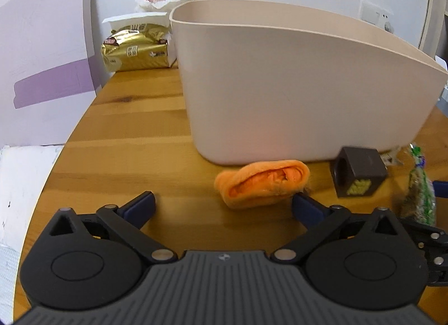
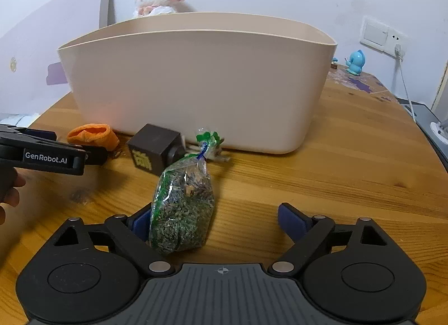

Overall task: Organize objects
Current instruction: 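Grasp the orange sponge with left gripper while right grasps the green herb bag, then drop the sponge from left gripper into bin while right drops the herb bag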

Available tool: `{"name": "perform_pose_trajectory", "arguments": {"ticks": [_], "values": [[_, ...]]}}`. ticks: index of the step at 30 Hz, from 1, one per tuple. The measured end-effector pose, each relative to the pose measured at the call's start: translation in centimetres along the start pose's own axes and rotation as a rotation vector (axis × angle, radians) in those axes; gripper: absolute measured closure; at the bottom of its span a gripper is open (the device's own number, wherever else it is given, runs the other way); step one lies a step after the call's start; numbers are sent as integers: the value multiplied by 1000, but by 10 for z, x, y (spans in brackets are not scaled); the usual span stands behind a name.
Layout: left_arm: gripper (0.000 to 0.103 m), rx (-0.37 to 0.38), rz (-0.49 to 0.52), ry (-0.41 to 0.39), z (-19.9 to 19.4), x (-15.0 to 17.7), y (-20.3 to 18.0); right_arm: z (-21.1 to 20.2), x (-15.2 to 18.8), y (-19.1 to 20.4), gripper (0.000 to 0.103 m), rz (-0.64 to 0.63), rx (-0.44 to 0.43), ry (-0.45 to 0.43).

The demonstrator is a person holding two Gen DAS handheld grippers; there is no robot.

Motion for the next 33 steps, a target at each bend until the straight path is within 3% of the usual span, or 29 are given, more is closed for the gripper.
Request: {"name": "perform_pose_trajectory", "arguments": {"ticks": [6,7,12,14,15,16,17,24,33], "values": [[1,-3,-7,-37,5,-3,-1,0,-5,-3,34,5,0,-10],[5,-1,-6,-39,5,-4,-1,0,-6,-3,37,5,-2,-10],[40,48,35,-54,-2,-6,-12,-2,-9,4,58,-8,-9,-14],[63,66,50,-43,-5,-6,-19,-4,-10,8,67,-18,-14,-11],[68,71,50,-35,-6,-6,-22,-5,-10,10,72,-21,-15,-8],[81,72,46,-24,-7,-5,-23,-7,-9,11,73,-22,-16,-5],[85,65,33,-13,-9,-5,-24,-8,-9,11,73,-19,-19,0],[89,15,0,-5,-25,7,-15,-28,-4,2,74,28,-37,-7],[89,-36,22,-52,-82,5,-16,-77,-15,0,74,18,-55,-109]]}}
Point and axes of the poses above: each gripper's, at about its wrist camera, not at the fingertips, and z roughly the way its jaws point, y to its left, x to its underside, the point moved 8 cm from there along z, roughly the way its jaws point, and after that the axes turned 4 degrees about -x, right-handed, at the moved point
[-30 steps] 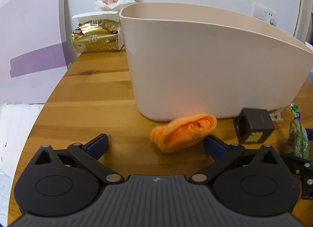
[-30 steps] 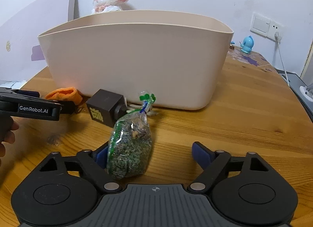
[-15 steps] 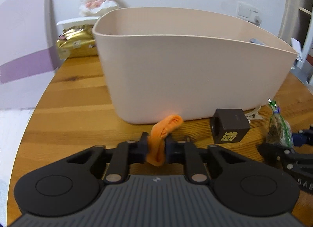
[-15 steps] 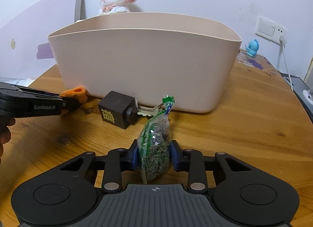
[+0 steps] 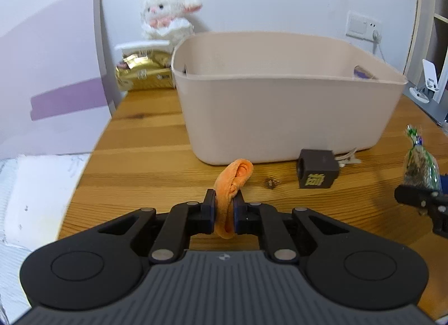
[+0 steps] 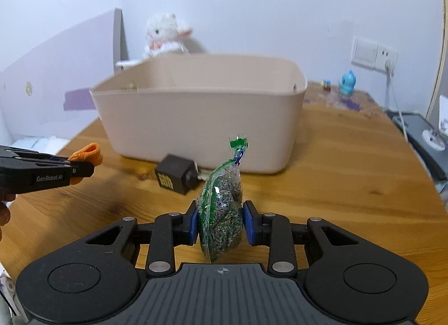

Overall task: Organize objects
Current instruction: 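Drop the sponge from left gripper into bin while right drops the herb bag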

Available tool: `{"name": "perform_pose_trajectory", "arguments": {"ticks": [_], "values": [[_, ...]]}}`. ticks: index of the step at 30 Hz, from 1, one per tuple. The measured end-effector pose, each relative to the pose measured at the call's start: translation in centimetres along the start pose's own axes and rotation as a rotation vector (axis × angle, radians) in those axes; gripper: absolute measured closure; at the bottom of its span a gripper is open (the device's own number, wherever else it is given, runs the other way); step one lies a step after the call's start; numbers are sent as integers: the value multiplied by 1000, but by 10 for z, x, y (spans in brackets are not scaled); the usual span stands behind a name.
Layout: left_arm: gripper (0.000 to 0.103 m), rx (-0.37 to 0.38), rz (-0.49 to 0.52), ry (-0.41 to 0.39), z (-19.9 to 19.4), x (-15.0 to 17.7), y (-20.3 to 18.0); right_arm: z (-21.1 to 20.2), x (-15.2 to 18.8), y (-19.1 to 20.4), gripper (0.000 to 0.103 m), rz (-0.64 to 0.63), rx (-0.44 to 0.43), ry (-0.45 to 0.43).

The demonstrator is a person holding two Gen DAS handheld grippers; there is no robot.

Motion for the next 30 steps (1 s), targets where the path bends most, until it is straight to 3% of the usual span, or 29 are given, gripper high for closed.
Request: {"name": "perform_pose_trajectory", "arguments": {"ticks": [17,30], "values": [[89,9,30,-216,-96,-43,-26,-93,-60,13,74,-91,-5,-256],[89,8,24,-265,-88,-90,-25,-80,-102,5,74,-96,-5,-312]]}}
Point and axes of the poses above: each gripper's, at about its wrist camera, not at the fingertips, and z roughly the way its jaws point, y to its left, x to its underside, the point moved 8 cm from there along z, roughly the way its jaws point, and after that the axes turned 4 degrees about -x, right-handed, at the moved point
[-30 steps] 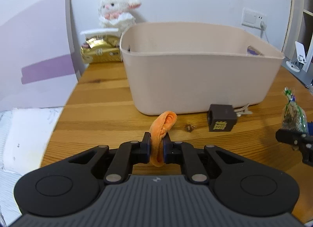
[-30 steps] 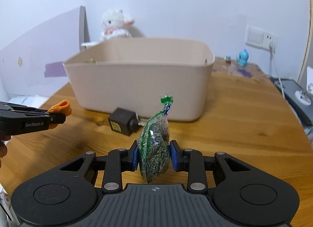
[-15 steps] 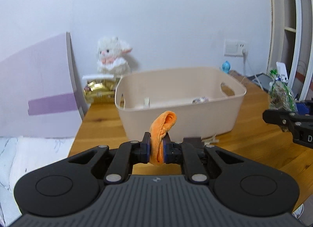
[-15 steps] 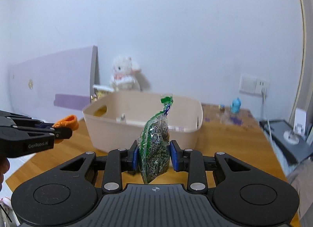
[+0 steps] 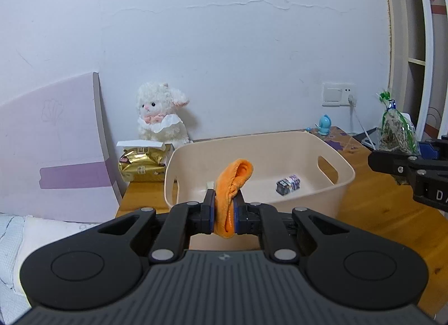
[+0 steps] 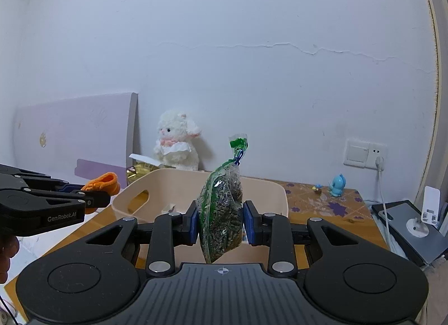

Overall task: Organize objects
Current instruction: 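Drop the sponge from left gripper into bin while right drops the herb bag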

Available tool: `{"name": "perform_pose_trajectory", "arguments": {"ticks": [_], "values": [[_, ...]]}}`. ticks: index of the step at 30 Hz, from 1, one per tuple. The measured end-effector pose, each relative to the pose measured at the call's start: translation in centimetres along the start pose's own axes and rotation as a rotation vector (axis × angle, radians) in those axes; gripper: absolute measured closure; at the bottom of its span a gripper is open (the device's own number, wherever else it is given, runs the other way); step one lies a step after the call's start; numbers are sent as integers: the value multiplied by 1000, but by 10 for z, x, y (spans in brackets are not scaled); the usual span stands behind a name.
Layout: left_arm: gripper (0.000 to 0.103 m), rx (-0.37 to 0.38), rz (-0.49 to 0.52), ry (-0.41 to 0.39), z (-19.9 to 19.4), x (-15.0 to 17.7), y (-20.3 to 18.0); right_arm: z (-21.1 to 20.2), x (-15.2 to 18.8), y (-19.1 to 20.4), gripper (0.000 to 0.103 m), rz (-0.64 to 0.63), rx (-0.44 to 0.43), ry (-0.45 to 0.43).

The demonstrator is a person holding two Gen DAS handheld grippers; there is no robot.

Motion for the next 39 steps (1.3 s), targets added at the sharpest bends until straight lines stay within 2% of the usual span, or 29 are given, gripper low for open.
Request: {"name": "perform_pose_trajectory", "arguments": {"ticks": [8,13,17,21,29,31,32,33,35,36,37,38,39], "values": [[89,5,-7,32,49,-14,-3,45,-11,-22,74,27,17,14],[89,-12,-6,78,89,-16,-6,77,-12,-34,74,37,34,37],[89,-29,-5,144,124,-9,-9,108,-6,-45,74,50,53,75],[89,-80,27,198,157,2,-9,136,5,-53,74,56,63,129],[88,-84,28,292,192,24,-12,170,32,-55,73,21,69,238],[87,-69,11,296,193,25,-13,172,37,-56,61,23,69,250],[86,-65,6,293,192,24,-14,173,38,-56,60,24,69,250],[84,-66,6,290,191,23,-15,172,39,-56,57,23,71,249],[55,-75,9,276,188,20,-15,169,38,-57,47,24,77,240],[46,-83,9,268,186,18,-15,166,35,-57,39,28,80,229],[32,-93,6,260,183,16,-14,162,33,-58,32,34,83,218],[26,-98,1,249,179,13,-13,157,31,-59,29,41,85,207],[26,-96,-6,238,175,11,-13,152,28,-59,23,50,88,195]]}}
Point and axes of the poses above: each gripper's, at about its wrist camera, not at the fingertips, and z roughly the way its jaws point, y to its left, x to its underside, the point moved 8 cm from there along z, roughly the way its jaws point, and after that the axes turned 4 degrees about -x, right-handed, at the moved point
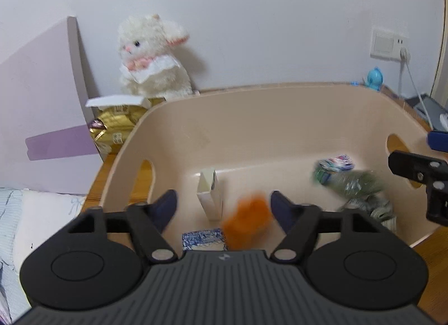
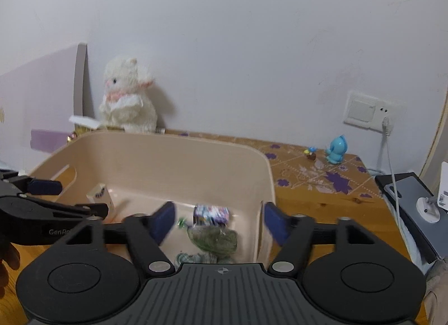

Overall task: Organize objects
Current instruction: 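Drop the sponge from left gripper into bin while right drops the herb bag, then grasp the black cube box with left gripper while right grasps the keys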

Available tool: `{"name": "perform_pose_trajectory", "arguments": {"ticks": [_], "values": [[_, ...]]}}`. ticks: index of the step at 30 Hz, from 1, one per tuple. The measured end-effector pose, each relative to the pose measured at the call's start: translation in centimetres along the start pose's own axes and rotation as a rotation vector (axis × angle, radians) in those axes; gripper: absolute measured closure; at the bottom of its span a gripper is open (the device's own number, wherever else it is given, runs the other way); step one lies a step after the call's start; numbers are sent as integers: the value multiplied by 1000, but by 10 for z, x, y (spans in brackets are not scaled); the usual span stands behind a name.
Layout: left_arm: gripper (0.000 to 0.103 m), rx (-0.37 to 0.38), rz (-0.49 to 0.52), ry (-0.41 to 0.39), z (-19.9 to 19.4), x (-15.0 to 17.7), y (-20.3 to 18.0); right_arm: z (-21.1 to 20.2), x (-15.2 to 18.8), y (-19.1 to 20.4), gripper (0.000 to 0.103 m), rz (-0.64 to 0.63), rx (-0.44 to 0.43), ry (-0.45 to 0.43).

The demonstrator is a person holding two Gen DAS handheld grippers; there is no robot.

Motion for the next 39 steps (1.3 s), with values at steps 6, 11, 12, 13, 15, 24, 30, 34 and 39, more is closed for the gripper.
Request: {"name": "perform_pose_trajectory", "arguments": {"ticks": [6,11,12,13,15,24,30,34,39], "values": [[13,11,-32,-35,-29,-5,5,-32,-8,-3,9,41,-8,-47],[11,-20,-17,-57,-52,0,10,-59,-5,-2,3,44,-9,-61],[11,-22,-20,-61,-57,2,12,-64,-4,-1,1,40,-9,-62],[11,-20,-28,-64,-61,3,14,-69,-2,1,0,36,-9,-64],[11,-15,-44,-68,-70,6,18,-78,1,4,0,20,-3,-65],[6,0,-37,-67,-98,38,17,-95,40,7,0,-19,21,18],[6,26,-3,-21,-94,68,5,-88,78,9,0,-60,35,109],[6,50,15,21,-84,83,-3,-76,97,8,0,-71,40,160],[6,84,41,94,-61,101,-17,-57,113,6,0,-69,45,207]]}}
Point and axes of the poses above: each gripper's, at about its wrist camera, not at the fingertips, and z roughly the way its jaws point, y to its left, x to its underside, the point moved 8 cm from there along z, roughly the way its jaws point, and after that the axes turned 4 degrees about -x, right-handed, at the moved point
